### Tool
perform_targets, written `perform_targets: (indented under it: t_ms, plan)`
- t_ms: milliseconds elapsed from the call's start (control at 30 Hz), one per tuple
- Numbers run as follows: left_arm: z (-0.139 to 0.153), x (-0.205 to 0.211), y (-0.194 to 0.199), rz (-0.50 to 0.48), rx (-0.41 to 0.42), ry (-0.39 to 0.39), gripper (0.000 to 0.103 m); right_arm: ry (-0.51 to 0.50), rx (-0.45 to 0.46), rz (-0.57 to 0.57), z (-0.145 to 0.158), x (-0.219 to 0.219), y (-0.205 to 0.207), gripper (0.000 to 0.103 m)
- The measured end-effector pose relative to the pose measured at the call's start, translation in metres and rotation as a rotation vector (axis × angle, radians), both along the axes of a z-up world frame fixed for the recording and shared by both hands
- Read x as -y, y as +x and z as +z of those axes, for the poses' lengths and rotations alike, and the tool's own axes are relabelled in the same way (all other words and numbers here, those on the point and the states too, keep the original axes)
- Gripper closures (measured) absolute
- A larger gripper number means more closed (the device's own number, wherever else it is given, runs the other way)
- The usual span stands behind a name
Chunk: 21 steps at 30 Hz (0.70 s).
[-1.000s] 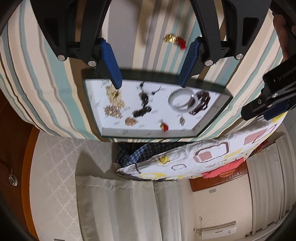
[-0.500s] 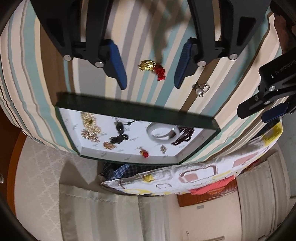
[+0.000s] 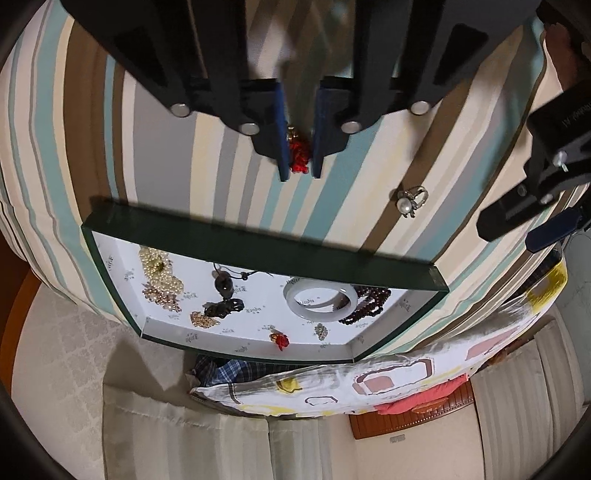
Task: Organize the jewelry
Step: 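Grasp the silver pearl ring with the left tool while the right tool grasps the red flower charm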
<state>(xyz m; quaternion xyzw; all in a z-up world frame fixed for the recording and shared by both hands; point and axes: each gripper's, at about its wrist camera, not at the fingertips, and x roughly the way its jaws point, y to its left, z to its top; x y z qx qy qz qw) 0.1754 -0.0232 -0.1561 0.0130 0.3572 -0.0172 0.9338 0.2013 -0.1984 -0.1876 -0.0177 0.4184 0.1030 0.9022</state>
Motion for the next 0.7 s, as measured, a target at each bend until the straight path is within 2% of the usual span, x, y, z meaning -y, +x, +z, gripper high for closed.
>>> perform_targets:
  t_ms: [433,500,633,700]
  plan:
    - [-0.022,0.027,0.021,-0.064,-0.085,-0.022,0.024,0.045,0.018,-0.080,0.009,0.041,0.000,0.092]
    - [-0.025,0.030,0.026,-0.070,-0.102,-0.023,0.028,0.053,0.021,-0.087,0.010,0.046,0.000,0.092]
    - [-0.033,0.031,0.033,-0.079,-0.146,-0.034,0.048,0.069,0.020,-0.093,0.010,0.051,0.001,0.092]
    - [-0.038,0.029,0.035,-0.083,-0.174,-0.054,0.054,0.071,0.020,-0.093,0.010,0.051,0.001,0.092]
